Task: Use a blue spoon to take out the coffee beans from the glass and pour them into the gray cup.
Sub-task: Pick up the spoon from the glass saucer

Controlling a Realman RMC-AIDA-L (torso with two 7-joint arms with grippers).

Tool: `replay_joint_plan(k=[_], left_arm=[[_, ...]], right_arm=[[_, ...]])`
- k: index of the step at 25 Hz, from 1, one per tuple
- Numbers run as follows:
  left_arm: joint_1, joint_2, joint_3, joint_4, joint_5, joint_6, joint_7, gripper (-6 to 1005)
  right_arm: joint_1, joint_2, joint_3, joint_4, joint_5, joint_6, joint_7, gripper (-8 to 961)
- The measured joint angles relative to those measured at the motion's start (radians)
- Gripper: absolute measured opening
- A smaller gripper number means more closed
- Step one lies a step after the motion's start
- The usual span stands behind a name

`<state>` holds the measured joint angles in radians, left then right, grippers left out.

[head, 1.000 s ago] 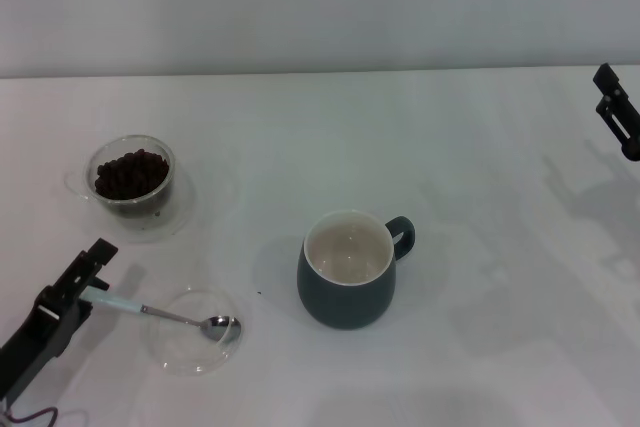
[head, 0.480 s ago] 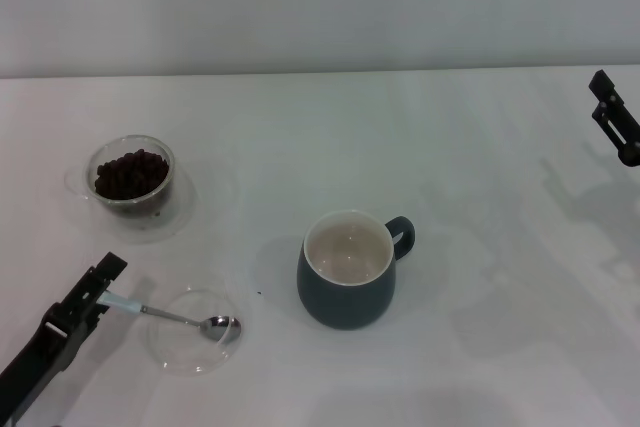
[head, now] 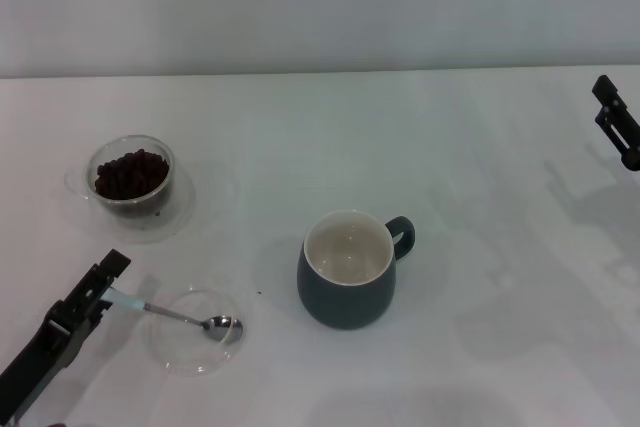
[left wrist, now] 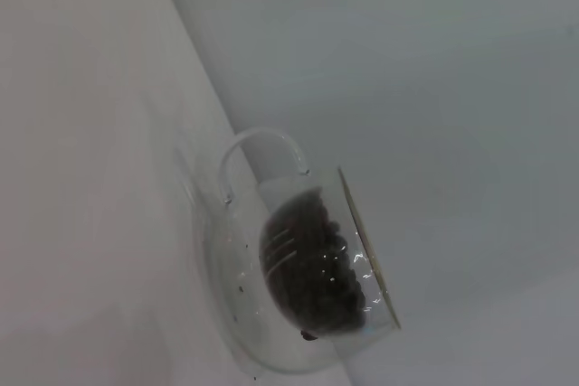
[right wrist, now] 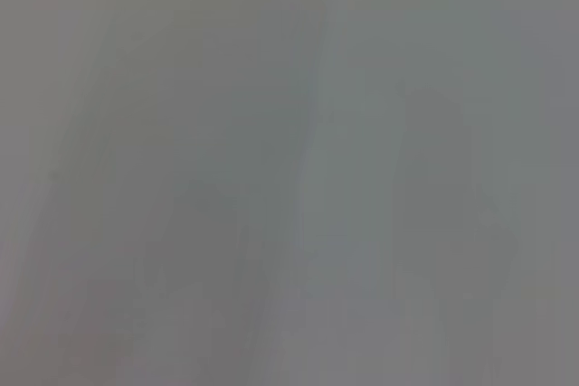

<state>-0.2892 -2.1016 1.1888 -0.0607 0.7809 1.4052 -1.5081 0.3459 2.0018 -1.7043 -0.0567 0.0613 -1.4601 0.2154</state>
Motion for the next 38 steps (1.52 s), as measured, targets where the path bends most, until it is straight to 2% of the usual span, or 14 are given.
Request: replay_joint_plan(k=[13, 19, 30, 38], left_arm=[[-0.023, 0.003, 0.000, -0.010, 0.010, -0.002, -0.011, 793], [-0.024, 0.004, 0.000, -0.010, 0.011, -0.007, -0.031, 589], [-0.032, 0.006, 0.000, -0.010, 0.012, -0.047, -0.082, 148], [-0.035, 0.008, 0.000, -0.003, 0.012, -0.041, -0.082, 132]], right_arm=[[-0.006, 0.000, 0.000, -0.005, 0.000, -0.003, -0.001, 680], [-0.011, 0.002, 0.000, -0.006, 0.000, -0.011, -0.001, 680], [-0.020, 0.002, 0.000, -0.008, 0.000, -0.027, -0.001, 681], [-0.021, 0.002, 0.000, -0.005, 0.000, -0.027, -0.001, 681]])
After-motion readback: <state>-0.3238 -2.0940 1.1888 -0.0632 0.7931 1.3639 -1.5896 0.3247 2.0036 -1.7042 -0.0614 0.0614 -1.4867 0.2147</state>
